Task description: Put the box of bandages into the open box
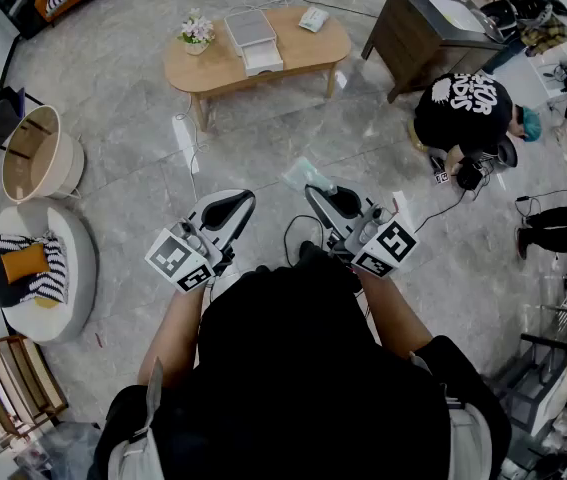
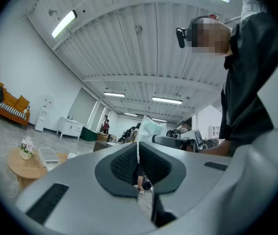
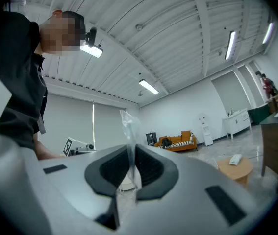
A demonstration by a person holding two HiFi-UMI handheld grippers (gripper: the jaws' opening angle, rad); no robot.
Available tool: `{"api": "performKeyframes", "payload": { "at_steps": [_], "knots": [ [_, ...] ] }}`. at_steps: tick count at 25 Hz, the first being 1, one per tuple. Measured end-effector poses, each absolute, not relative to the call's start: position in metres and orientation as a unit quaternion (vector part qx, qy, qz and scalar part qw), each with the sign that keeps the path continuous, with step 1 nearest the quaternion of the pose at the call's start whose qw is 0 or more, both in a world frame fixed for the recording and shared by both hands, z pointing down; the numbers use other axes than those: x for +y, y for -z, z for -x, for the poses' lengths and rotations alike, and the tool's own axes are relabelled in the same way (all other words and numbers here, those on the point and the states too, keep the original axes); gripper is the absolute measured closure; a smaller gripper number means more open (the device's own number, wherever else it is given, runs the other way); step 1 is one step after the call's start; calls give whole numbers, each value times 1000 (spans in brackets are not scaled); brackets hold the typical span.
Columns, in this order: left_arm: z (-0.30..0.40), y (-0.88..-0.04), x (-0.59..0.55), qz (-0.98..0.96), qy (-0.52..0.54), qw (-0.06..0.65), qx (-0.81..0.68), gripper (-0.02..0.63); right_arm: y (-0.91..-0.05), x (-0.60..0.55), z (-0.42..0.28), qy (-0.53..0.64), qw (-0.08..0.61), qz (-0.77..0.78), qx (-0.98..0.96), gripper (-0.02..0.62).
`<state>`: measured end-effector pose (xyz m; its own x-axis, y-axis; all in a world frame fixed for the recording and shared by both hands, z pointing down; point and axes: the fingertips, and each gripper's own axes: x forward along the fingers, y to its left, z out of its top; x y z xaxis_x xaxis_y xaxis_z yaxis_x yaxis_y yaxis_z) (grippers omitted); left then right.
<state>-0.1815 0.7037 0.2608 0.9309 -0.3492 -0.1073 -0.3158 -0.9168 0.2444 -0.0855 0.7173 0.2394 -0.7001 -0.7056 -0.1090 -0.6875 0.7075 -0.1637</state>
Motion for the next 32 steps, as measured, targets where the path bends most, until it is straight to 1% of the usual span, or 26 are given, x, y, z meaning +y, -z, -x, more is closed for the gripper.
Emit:
{"api": "performKeyframes", "payload": {
  "at_steps": [15, 20, 24, 32],
  "knots": [
    [167, -262, 711, -977, 66, 121, -161, 580, -243, 727, 74, 63, 80, 371, 923, 560],
    [154, -266, 709, -976, 57, 123, -168, 580, -246, 721, 51, 86, 104, 378, 916, 560],
    [141, -269, 703, -975, 50, 126, -178, 580, -249, 718, 35, 92, 108, 365, 920, 560],
    [90, -268, 672, -971, 32, 135, -196, 580, -246, 691, -7, 83, 116, 333, 932, 560]
  ]
}}
